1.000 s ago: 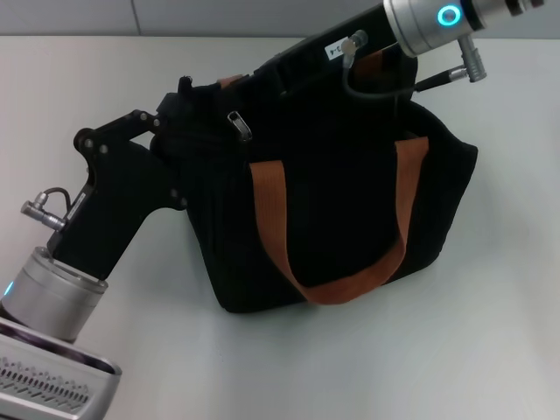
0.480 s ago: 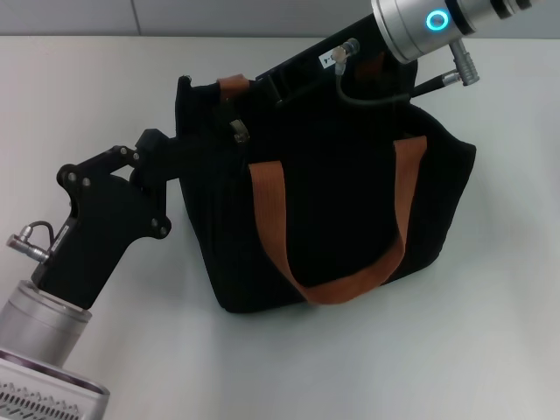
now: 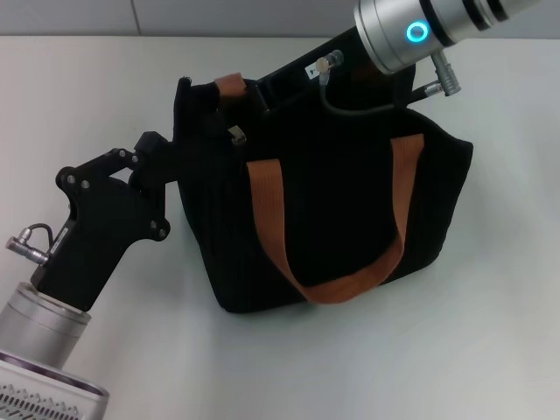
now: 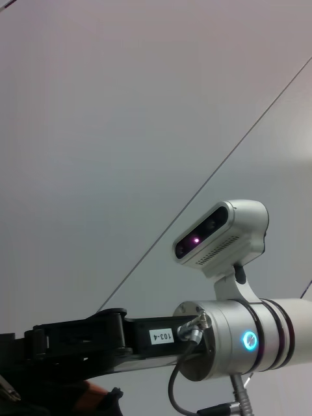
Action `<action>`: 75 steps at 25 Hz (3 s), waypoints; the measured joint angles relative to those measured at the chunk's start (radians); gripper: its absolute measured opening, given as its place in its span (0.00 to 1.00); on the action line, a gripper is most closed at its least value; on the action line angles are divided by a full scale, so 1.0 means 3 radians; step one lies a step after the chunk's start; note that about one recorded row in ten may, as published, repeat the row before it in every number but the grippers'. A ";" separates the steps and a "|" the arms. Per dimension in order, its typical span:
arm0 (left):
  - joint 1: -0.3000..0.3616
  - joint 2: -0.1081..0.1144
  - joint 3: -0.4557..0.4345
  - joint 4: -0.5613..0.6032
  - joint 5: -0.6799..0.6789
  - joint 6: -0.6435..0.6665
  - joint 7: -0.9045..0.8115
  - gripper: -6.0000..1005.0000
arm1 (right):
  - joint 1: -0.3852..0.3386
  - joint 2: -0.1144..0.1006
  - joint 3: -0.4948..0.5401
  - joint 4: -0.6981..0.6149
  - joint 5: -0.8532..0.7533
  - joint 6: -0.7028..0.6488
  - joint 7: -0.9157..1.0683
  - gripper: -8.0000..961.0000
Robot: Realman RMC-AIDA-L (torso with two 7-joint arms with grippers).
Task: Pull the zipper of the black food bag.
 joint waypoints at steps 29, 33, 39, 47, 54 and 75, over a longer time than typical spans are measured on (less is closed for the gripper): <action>0.0041 0.0000 -0.0005 -0.0005 0.0001 0.0001 -0.0009 0.01 | -0.0220 0.0002 0.0026 -0.0055 0.0304 -0.0002 -0.0497 0.01; 0.0044 0.0000 -0.0005 -0.0005 0.0001 0.0001 -0.0008 0.01 | -0.0335 0.0002 0.0021 -0.0171 0.0306 -0.0008 -0.0498 0.01; 0.0046 0.0000 -0.0008 -0.0005 -0.0001 0.0001 -0.0008 0.01 | -0.0530 0.0004 0.0029 -0.0300 0.0338 -0.0051 -0.0497 0.01; 0.0046 0.0000 -0.0043 -0.0005 -0.0002 0.0001 -0.0013 0.01 | -0.0679 0.0002 0.0031 -0.0398 0.0436 -0.0092 -0.0524 0.01; 0.0046 0.0000 -0.0046 -0.0005 -0.0001 0.0001 -0.0015 0.01 | -0.0898 -0.0002 0.0072 -0.0620 0.0438 -0.0144 -0.0526 0.01; 0.0024 0.0000 -0.0023 -0.0074 0.0019 -0.0071 -0.0034 0.01 | -0.0592 -0.0010 -0.0004 -0.1406 -0.0236 -0.0788 -0.0742 0.29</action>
